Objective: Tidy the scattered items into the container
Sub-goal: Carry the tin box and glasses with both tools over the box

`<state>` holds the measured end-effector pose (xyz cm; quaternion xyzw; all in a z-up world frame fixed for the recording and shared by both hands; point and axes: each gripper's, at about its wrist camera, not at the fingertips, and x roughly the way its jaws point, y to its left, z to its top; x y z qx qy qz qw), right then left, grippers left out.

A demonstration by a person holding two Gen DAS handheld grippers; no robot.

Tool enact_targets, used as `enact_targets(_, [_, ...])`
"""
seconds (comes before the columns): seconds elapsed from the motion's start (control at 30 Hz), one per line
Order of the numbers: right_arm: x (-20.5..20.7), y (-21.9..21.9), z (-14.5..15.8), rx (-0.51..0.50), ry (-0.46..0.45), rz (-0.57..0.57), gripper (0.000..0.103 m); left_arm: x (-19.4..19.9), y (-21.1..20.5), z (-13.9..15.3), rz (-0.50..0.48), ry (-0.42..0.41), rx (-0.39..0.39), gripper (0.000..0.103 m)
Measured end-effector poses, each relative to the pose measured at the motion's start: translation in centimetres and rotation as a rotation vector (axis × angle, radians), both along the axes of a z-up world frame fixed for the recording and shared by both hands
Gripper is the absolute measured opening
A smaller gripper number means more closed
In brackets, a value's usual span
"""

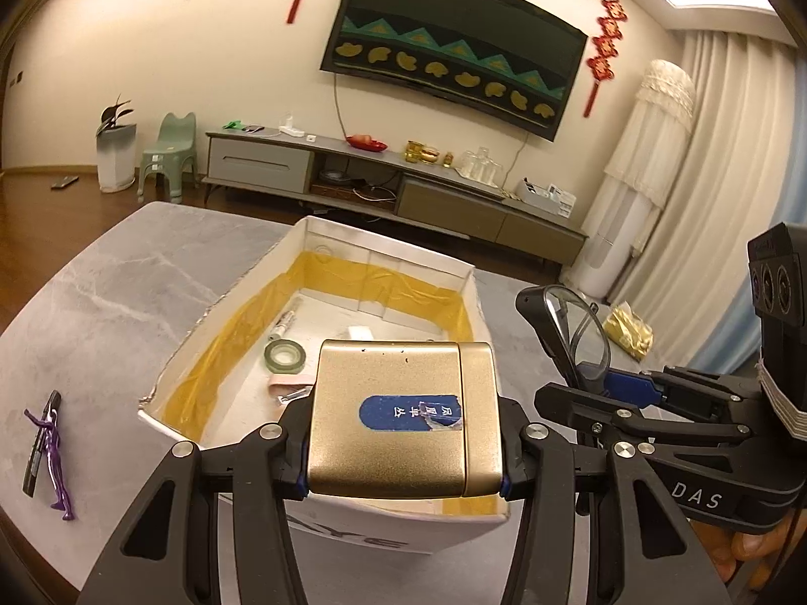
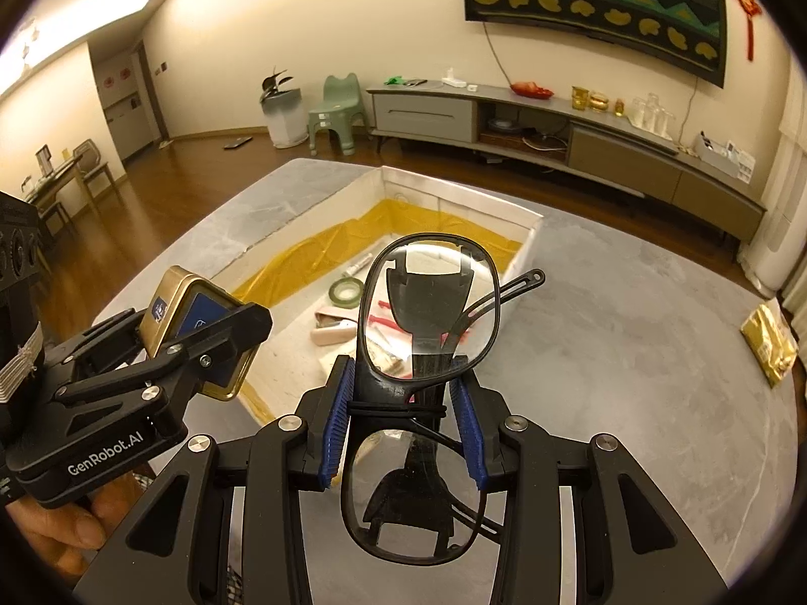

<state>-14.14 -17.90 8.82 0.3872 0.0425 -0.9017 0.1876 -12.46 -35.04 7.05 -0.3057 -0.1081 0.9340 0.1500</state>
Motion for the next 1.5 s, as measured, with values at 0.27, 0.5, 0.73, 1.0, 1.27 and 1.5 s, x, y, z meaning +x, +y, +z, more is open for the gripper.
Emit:
enact_targets(0.27, [-3.0,-1.1,-0.1,-0.038,-0.048,0.024,0.040,-1.5,-2.3,0.0,0.060,-0.010,0.030,0.051])
enact_targets(0.5, [-5.5,-2.4,-0.1,-0.032,-0.071,0.052,0.040,-3.2,-4.4,0.4,0.104,-0.010,0.025,0.051])
enact_targets(0.73, [-8.6,-3.8,-0.5,0.008,-0.089,0.081,0.041,-4.9,-5.3,-0.6,0.105,-0.036,0.019,0.051])
enact_targets(1.0, [-12.6,-5.7,-1.2,0.079,-0.133,0.145,0.041,-6.4,-3.8,-1.9,0.037,-0.080,-0.025,0.051])
enact_targets(1.27, [-16.6,-8.8,-2.2,0.145,-0.172,0.191,0.041,-7.6,-2.9,-3.7,0.004,-0.139,-0.075,0.052])
enact_targets(1.5, [-20.0,-11.7,-5.1,0.192,-0.230,0.203,0.041,-8.7,-2.4,-5.1,0.008,-0.193,-0.116,0.052])
